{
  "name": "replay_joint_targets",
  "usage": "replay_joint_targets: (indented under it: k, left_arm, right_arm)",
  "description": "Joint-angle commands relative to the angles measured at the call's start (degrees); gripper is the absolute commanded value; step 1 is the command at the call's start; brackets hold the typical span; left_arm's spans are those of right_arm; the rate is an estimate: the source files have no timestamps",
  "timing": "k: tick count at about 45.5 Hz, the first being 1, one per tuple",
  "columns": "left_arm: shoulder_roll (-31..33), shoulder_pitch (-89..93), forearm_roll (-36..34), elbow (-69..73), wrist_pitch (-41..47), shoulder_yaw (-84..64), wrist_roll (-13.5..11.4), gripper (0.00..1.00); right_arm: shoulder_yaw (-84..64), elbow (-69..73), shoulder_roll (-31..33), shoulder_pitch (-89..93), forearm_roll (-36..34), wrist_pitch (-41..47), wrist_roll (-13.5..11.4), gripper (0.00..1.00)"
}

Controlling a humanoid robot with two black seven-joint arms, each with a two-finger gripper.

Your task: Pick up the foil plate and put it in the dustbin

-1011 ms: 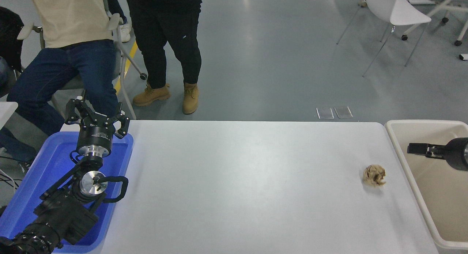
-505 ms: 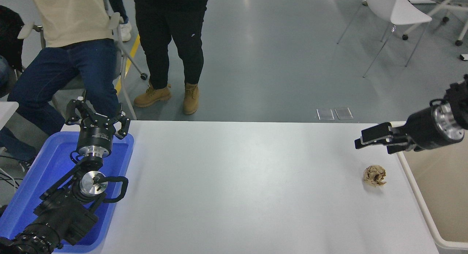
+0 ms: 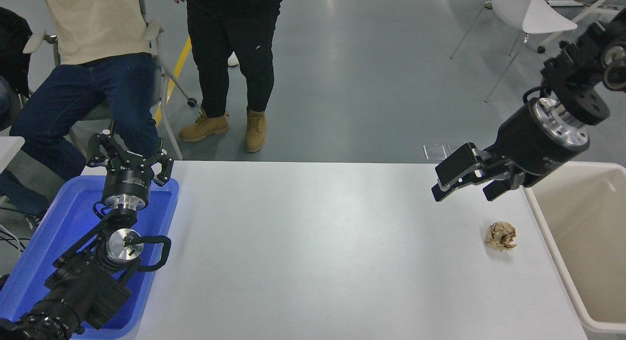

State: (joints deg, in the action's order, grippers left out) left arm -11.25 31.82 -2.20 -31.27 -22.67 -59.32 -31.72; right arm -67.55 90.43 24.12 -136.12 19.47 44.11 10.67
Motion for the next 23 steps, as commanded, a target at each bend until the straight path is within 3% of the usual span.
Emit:
replay_joint_targets:
  k: [1,23]
  left_arm:
    - [0.0,0.0,0.0,0.1,0.0,0.0,0.0,0.99]
    - [0.0,0.0,0.0,0.1,0.0,0.0,0.0,0.99]
  right_arm:
    - [-3.6,0.4,-4.6,-2.7,-2.3,0.8,0.0,1.00]
    - [-6.1,0.1,-12.3,-4.2,-11.3,0.6,0.0,1.00]
